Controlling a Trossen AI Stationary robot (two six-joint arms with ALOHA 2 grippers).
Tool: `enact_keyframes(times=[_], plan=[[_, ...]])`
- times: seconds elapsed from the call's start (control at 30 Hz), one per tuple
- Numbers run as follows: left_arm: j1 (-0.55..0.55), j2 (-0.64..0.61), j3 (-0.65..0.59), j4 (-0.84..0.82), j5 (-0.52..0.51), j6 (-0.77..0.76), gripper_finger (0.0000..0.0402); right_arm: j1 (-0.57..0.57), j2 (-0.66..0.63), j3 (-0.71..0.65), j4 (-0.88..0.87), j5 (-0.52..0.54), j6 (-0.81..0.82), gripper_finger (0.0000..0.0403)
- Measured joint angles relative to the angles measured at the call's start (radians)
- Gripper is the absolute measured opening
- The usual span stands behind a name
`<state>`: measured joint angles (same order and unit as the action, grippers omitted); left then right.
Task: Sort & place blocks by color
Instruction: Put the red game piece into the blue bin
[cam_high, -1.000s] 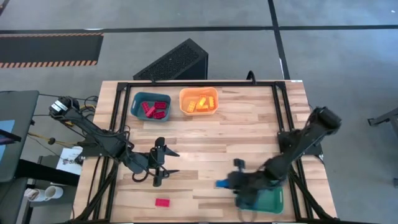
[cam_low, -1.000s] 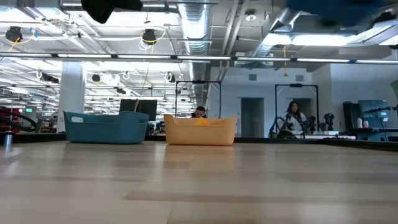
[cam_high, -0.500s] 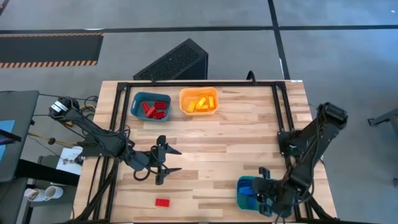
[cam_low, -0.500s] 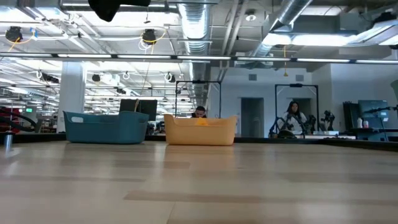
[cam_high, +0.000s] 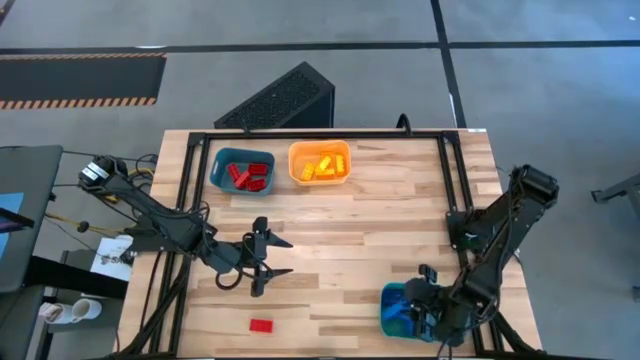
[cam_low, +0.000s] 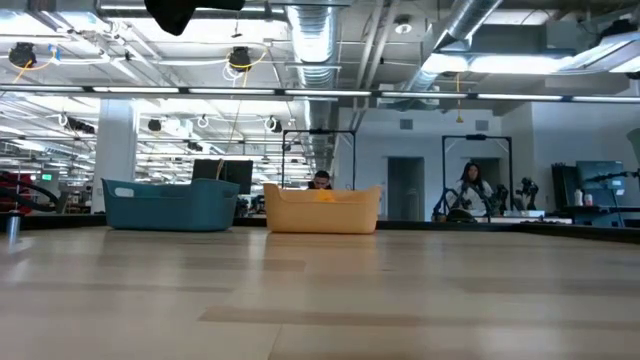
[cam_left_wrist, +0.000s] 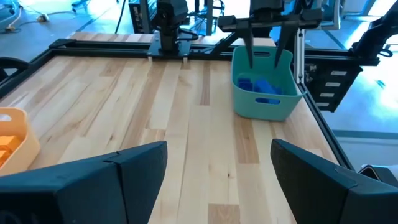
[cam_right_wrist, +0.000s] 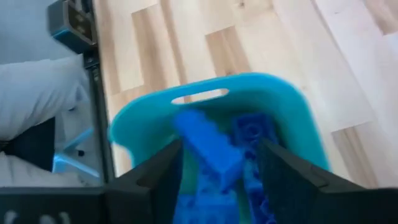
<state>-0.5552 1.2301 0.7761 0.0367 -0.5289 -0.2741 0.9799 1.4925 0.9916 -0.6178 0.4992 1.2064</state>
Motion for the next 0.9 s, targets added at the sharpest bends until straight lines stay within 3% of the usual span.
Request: enact_keyframes(times=[0.27,0.47,0.67,0.9], plan=[[0.0,0.0,0.0,0.0,0.028,0.0,0.0272,-0.075,0.0,0.0,0.051,0.032,-0.155,0.0248],[0.0,0.0,0.0,-0.001,0.069,-0.02,0.0272,-0.18,0.0,0.0,0.34,0.093,-0.51,0.024],[-0.008,0.032,0.001,0.003,0.129,-0.055,0.0272,-0.318,0.0,0.002,0.597,-0.08,-0.803,0.0238],[-0.055,0.067,-0.058,-0.056,0.199,-0.134,0.0272,-0.425,0.001,0.002,0.632,-0.253,-0.834,0.0238]])
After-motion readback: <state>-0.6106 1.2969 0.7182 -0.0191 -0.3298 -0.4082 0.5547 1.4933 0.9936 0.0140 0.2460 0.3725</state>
